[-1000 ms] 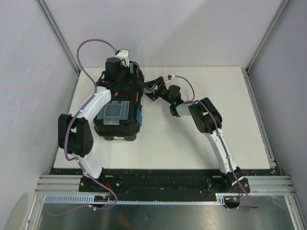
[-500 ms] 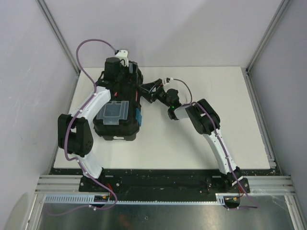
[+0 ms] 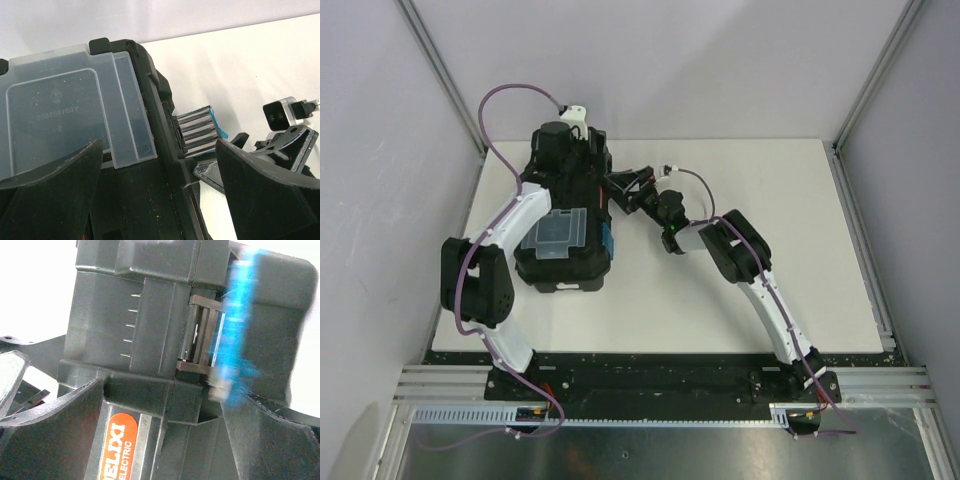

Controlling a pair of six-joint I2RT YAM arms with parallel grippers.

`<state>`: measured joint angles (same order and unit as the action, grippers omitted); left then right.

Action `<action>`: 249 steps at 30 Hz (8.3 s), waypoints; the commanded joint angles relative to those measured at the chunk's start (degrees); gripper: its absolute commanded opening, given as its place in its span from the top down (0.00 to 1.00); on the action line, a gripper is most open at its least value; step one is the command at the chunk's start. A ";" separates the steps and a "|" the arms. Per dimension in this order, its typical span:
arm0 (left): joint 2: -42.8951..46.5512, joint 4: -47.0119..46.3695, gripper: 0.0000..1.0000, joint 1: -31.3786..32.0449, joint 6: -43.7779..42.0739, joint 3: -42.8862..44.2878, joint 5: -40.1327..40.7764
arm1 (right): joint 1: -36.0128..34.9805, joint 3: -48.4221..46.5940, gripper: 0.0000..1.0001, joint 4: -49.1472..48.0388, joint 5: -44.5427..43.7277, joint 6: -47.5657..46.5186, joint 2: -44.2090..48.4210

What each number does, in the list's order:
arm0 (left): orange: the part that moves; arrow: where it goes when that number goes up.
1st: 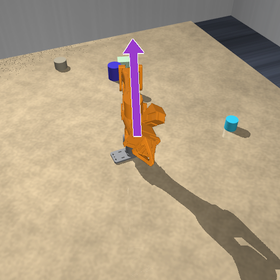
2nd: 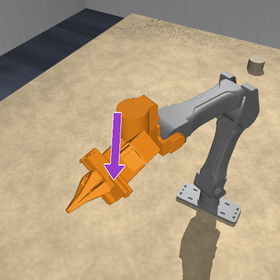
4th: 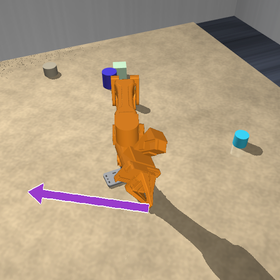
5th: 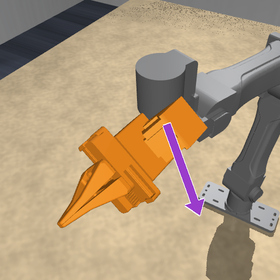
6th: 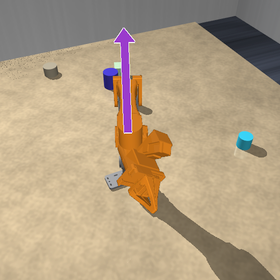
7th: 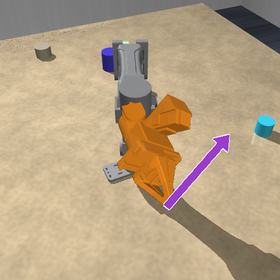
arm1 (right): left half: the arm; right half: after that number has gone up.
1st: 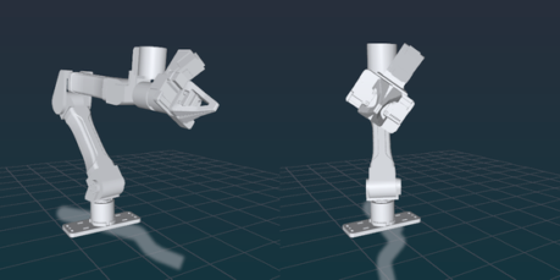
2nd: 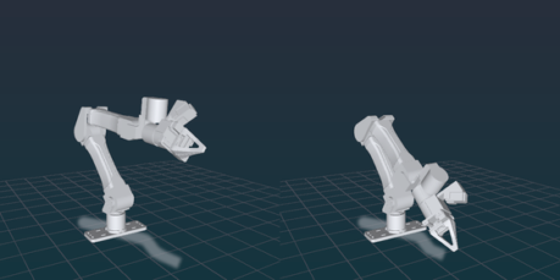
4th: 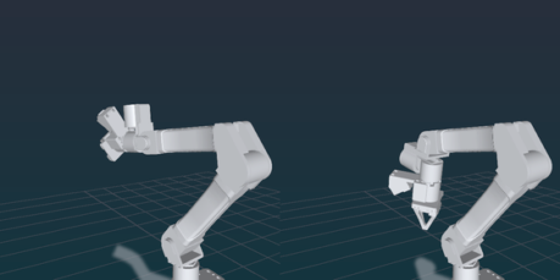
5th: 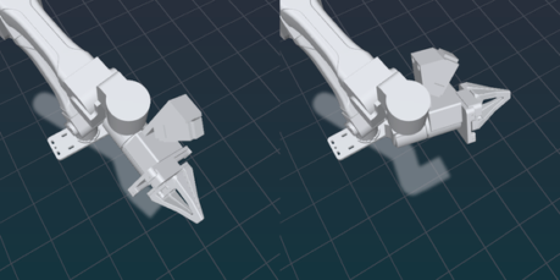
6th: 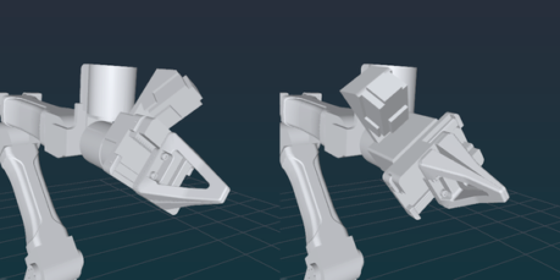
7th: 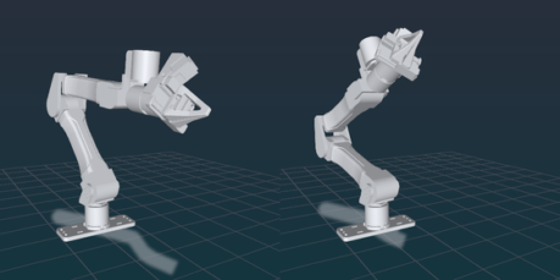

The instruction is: Pack the tool kit

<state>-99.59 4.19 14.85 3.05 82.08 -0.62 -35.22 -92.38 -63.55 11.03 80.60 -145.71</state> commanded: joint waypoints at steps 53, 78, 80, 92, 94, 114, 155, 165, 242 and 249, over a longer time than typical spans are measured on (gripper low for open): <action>-3.95 8.67 0.28 3.52 0.67 -7.73 -12.71 | -0.29 -21.31 0.15 6.38 8.13 -3.03 -5.56; -4.01 8.66 0.31 5.28 1.98 -6.98 -11.05 | -3.25 -20.76 0.15 31.93 9.96 -32.32 10.46; -3.78 8.61 0.30 5.32 2.25 -6.95 -10.60 | -3.49 -21.44 0.15 33.45 10.00 -32.82 10.05; -2.58 8.64 0.28 5.33 2.99 -7.17 -5.32 | -4.90 -19.35 0.23 40.01 3.59 -39.64 14.56; -2.06 8.67 0.27 5.24 3.76 -7.19 -3.02 | -5.04 -19.86 0.25 41.54 2.78 -40.83 15.08; 6.62 8.44 0.22 -3.20 14.97 -6.74 7.72 | -6.51 -25.75 0.64 50.43 0.97 -44.06 13.28; -3.58 12.67 0.01 -19.01 10.88 7.86 -0.76 | 4.50 11.91 0.01 39.27 14.28 -36.64 33.31; -13.59 12.62 0.06 -20.91 5.63 15.73 -18.44 | 4.78 13.15 0.01 47.15 13.59 -39.08 36.38; 13.87 8.69 0.13 17.23 -0.79 -5.18 10.94 | 22.17 23.73 0.92 32.02 43.22 -43.30 16.48; 12.21 8.65 0.12 17.23 -1.72 -5.55 9.64 | 21.11 25.00 0.98 26.05 51.66 -38.01 17.39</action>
<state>-86.67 14.33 31.75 2.52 74.17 8.49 -11.05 -68.12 -34.33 56.36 40.03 -130.28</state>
